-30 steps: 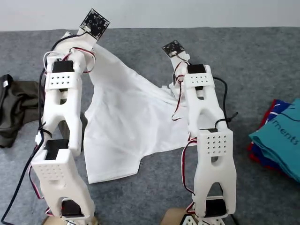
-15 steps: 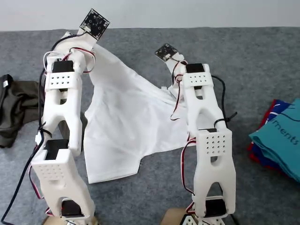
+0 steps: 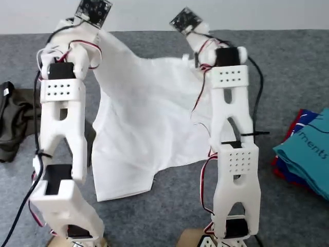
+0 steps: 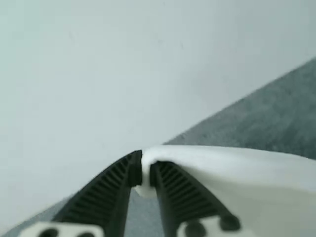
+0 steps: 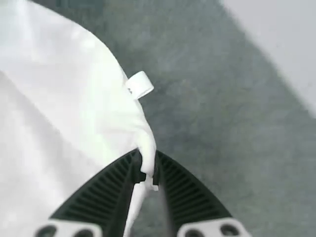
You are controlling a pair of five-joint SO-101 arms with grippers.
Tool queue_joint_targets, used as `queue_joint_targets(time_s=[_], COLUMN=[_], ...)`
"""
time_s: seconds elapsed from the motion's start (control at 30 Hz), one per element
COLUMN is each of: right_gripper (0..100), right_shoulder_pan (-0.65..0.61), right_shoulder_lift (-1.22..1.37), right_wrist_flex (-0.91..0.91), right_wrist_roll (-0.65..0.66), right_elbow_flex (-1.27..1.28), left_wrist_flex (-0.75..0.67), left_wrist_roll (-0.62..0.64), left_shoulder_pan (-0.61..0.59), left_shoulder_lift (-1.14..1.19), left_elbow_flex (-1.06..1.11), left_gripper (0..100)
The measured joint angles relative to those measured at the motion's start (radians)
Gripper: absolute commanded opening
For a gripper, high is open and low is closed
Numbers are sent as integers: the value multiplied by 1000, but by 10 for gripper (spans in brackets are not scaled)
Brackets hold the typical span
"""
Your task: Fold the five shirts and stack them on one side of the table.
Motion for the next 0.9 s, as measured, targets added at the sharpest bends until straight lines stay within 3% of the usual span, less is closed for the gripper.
queue_joint_targets(time_s=[0.27,0.57,0.77,0.9], right_gripper=[11,11,11,11], right_shoulder_pan=[114,124,124,124], right_shoulder_lift=[0,0,0,0], right_wrist_flex=[-75,-218,-226,-135], right_wrist_roll=[89,144,175,206], right_elbow_flex=[-41,-41,-41,-41], left_wrist_flex=[0,34,140,267], left_wrist_roll=[6,25,25,23], left_shoulder_pan=[0,2,17,32], left_shoulder_lift=[-87,-101,-103,-103], left_elbow_flex=[0,0,0,0], left_gripper=[2,2,2,2])
